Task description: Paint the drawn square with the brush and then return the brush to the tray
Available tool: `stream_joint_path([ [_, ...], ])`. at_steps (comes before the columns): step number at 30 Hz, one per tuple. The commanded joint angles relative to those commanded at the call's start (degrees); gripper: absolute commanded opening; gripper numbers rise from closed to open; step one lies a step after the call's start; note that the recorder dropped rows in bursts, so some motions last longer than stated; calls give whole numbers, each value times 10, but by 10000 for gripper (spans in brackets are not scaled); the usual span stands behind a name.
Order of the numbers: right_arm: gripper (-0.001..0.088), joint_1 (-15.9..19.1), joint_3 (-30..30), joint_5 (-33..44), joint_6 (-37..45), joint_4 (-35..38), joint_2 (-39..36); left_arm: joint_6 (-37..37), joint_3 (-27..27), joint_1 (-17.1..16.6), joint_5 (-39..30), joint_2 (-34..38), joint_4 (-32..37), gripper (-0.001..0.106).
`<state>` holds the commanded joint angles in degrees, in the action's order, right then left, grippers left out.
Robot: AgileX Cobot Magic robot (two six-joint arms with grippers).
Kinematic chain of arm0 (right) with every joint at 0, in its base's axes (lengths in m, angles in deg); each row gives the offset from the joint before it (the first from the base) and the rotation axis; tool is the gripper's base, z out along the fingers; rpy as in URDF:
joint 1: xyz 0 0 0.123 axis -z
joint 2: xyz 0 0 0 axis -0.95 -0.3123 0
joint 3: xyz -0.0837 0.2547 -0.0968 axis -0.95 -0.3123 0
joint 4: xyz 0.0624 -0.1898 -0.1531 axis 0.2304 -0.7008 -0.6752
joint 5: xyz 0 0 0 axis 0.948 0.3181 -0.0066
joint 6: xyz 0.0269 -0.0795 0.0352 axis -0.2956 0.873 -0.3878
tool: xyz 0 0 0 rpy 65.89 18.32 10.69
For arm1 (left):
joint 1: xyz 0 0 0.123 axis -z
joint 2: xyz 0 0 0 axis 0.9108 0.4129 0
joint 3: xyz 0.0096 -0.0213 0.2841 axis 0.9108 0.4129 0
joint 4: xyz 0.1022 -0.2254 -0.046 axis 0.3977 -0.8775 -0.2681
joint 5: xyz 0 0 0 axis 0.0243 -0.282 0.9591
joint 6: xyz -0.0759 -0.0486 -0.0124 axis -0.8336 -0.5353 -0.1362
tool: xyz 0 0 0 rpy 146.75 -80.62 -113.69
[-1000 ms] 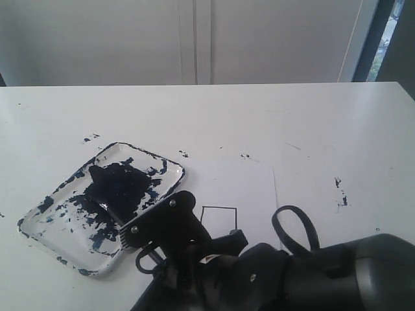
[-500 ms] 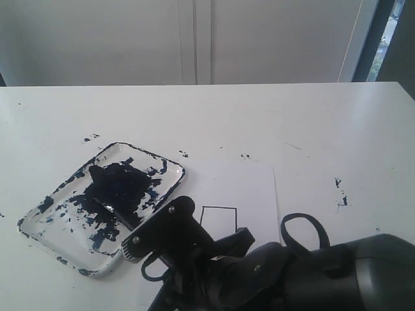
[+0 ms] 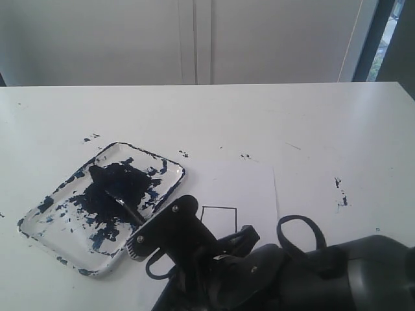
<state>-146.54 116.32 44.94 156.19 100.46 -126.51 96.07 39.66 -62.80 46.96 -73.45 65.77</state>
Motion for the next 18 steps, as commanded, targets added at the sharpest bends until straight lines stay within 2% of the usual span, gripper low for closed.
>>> stream_joint_path([
  [6, 4, 0, 1, 17, 0, -33, -20, 0, 0, 0, 0, 0, 0, 0],
  [14, 229, 0, 1, -11, 0, -37, -20, 0, 0, 0, 0, 0, 0, 0],
  [18, 259, 0, 1, -19, 0, -37, -20, 0, 0, 0, 0, 0, 0, 0],
])
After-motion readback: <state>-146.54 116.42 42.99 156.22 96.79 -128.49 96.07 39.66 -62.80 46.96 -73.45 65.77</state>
